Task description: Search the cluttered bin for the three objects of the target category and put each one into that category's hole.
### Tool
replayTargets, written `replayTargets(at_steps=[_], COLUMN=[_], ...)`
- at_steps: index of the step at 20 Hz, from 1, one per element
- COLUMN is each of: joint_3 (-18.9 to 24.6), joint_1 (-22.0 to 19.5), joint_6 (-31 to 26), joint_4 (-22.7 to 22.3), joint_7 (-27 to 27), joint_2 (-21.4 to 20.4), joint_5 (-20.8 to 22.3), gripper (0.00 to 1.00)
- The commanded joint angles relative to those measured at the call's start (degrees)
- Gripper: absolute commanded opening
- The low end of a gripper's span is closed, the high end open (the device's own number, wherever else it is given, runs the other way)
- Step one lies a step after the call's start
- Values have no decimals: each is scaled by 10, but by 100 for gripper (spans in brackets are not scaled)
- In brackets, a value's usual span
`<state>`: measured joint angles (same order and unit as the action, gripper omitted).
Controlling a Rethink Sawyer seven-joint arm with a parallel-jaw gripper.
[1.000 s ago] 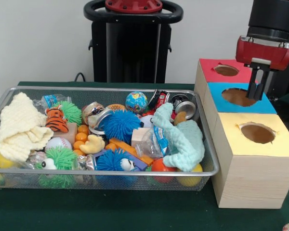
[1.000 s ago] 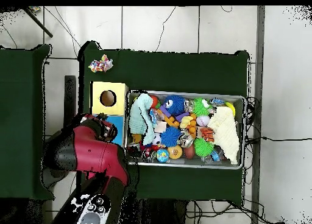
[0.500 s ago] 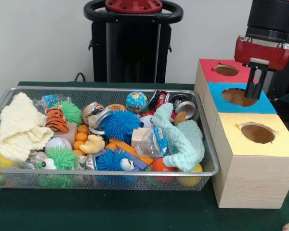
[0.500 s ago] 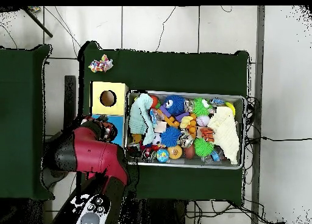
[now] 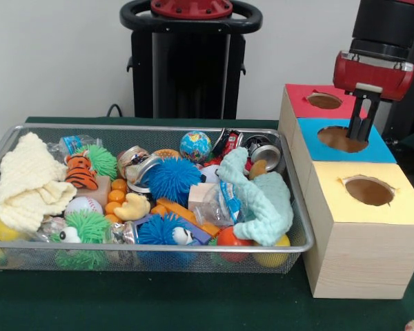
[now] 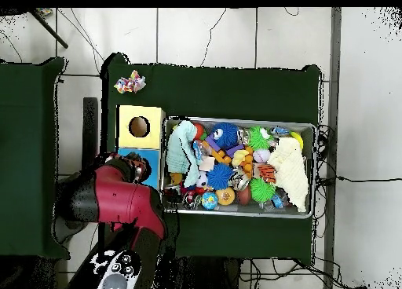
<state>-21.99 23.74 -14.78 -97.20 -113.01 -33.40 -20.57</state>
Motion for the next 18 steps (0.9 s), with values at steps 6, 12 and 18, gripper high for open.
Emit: replayTargets(at_steps=[6, 12, 18], joint_3=[21, 14, 16], joint_1=[11, 21, 17], joint_6=[-70, -65, -48], joint_4=[7, 0, -5], joint_7=[-74, -79, -74], joint_2=[4, 2, 4], joint_5=[21, 19, 21], gripper=[0, 0, 0])
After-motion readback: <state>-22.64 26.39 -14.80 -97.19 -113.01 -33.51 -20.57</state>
